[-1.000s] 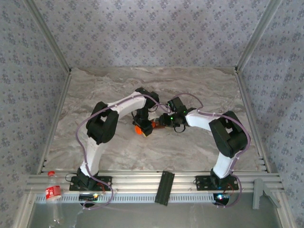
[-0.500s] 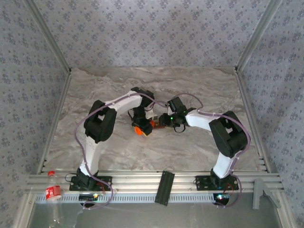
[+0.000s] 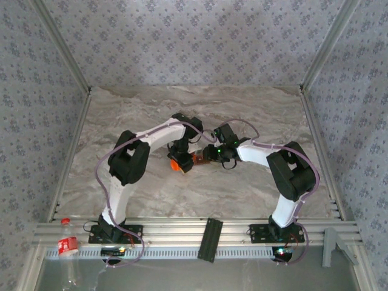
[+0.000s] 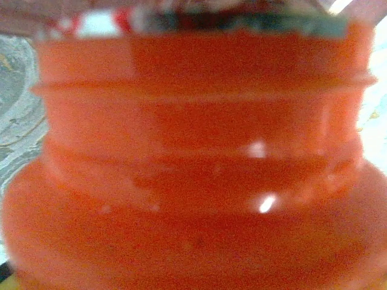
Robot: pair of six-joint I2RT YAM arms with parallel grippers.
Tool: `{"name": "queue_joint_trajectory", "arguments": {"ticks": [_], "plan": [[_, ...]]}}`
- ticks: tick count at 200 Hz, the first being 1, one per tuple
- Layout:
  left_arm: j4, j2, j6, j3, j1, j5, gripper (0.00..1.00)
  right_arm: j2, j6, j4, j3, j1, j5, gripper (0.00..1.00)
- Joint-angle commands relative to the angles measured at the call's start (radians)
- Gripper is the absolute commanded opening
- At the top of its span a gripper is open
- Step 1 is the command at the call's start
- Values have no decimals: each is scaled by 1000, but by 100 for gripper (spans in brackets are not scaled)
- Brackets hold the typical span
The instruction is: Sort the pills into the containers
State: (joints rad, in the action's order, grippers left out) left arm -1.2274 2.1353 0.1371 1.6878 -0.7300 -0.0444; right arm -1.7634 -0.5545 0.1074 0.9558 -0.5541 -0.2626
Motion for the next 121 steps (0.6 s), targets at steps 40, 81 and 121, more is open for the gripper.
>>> {"name": "queue_joint_trajectory", "arguments": {"ticks": [40,81,121], "plan": [[-23,-31,34,32,-64,130,0,-54,-9,78,-31,-4,37,36],[-37,-26,49,47,-86,161,0,-54,-10,76,-31,-4,36,36],[-34,-16,53,53,-88,176,0,-53,-8,77,-30,-2,34,36]]}}
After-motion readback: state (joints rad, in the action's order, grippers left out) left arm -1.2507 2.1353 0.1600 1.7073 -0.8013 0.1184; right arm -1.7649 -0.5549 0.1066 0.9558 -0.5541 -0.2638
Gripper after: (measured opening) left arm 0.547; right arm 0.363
